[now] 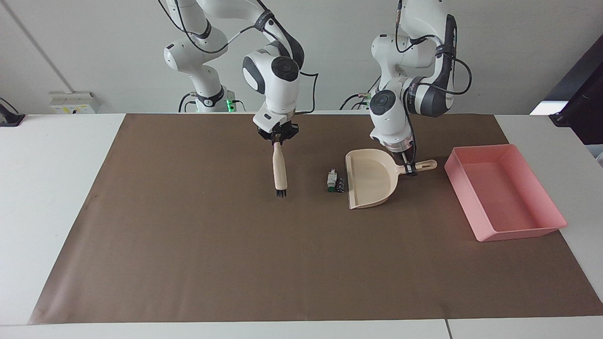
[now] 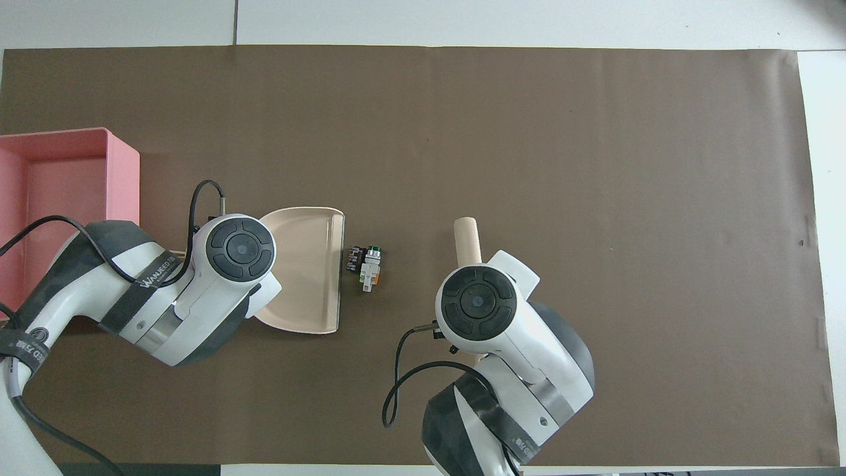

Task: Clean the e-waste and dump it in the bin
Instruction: 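Carry the brush with the right gripper toward the dustpan beside the component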

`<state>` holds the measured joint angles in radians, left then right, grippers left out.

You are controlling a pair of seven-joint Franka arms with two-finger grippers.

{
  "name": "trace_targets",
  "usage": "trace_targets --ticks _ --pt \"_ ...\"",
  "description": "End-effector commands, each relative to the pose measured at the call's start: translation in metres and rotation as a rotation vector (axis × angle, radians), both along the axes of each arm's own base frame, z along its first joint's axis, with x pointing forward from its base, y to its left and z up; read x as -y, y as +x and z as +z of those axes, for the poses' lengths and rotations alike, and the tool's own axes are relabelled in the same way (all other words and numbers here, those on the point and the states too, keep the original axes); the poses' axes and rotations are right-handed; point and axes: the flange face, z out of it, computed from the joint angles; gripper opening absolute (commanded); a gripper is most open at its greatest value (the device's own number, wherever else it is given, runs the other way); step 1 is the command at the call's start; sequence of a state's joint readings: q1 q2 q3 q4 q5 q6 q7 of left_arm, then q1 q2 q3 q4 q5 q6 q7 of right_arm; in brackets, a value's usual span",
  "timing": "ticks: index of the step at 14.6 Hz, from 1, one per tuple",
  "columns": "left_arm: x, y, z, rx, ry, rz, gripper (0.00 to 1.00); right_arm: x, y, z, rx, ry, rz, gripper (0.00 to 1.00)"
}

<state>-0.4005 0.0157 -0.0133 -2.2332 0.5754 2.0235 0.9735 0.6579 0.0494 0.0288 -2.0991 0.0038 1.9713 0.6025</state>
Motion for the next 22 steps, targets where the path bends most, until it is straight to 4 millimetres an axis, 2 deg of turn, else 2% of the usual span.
trace_targets --ticks 1,2,5,10,12,13,16,19,22 --pt "0.001 -0.008 -0.002 0.007 0.024 -0.009 0.00 -0.046 0.016 -0.020 -0.003 -0.010 -0.032 0.00" --pt "0.001 -0.007 -0.001 0.008 0.022 -0.011 0.00 -0.054 0.017 -0.022 0.000 -0.011 -0.033 0.00" --pt "0.003 -0.008 -0.001 0.011 0.020 -0.014 0.00 -0.095 0.014 -0.034 0.017 -0.010 -0.050 0.00" --pt "-0.001 -0.005 -0.002 0.009 0.016 -0.001 0.00 -0.122 0.002 -0.038 0.019 0.013 -0.021 0.00" --pt "-0.003 -0.005 -0.002 0.007 0.015 0.002 0.00 -0.138 -0.004 -0.033 -0.013 0.096 -0.054 0.00" --pt "-0.002 -0.005 -0.001 0.009 0.017 0.004 0.00 -0.146 -0.007 -0.036 -0.009 0.138 -0.063 0.00" --pt "0.003 -0.011 -0.004 0.003 0.018 -0.016 0.00 -0.151 -0.008 -0.044 -0.029 0.223 -0.044 0.00" --pt "0.008 -0.016 -0.007 0.000 0.012 -0.038 0.00 -0.159 -0.007 -0.043 -0.115 0.481 -0.039 0.00" --pt "0.007 -0.015 -0.007 0.022 -0.023 -0.046 0.00 -0.161 0.000 -0.029 -0.096 0.602 -0.089 0.00"
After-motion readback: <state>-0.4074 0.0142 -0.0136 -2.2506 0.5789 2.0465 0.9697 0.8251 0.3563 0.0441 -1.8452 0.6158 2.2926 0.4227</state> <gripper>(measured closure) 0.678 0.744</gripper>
